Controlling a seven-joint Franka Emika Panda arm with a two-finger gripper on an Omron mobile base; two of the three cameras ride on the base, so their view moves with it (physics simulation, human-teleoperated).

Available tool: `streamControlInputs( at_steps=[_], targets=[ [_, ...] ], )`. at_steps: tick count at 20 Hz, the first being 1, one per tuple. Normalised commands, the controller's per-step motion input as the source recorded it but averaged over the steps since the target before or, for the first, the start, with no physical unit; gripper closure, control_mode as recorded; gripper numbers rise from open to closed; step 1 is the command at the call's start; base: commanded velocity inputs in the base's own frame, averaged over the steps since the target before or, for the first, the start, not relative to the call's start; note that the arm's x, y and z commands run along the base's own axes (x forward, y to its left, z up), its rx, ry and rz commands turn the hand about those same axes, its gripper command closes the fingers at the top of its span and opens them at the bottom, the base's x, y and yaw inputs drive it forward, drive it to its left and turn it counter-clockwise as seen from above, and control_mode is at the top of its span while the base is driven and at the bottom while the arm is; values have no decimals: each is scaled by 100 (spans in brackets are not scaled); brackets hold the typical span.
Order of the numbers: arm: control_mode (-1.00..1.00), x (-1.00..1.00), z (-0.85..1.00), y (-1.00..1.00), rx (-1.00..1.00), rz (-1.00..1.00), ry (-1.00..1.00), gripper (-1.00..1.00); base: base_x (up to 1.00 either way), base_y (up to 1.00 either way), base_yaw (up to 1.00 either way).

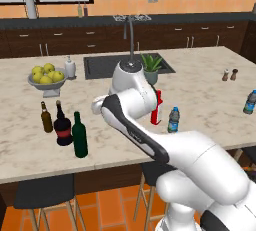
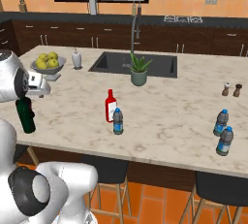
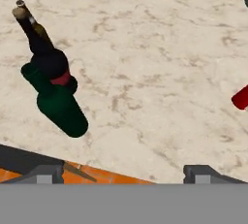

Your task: Move the plastic bottles in the middle to the plastics group, and the glass bottles in the middle to the glass group.

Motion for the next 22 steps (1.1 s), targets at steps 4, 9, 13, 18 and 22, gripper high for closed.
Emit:
streamControlInputs(
  at_steps=[4, 9, 13, 18, 22],
  targets=[
    [-100, -26, 4, -100, 8, -13, 0, -100, 0, 0, 0],
    [-100, -11, 0, -100, 4, -12, 0, -100, 0, 0, 0],
    [-100, -1, 0, -100, 0, -14, 3, -100, 0, 0, 0],
    [-100, 1, 0, -93, 0, -15, 6, -100, 0, 0, 0],
    [-100, 9, -1, -64, 0, -15, 3, -100, 0, 0, 0]
  ],
)
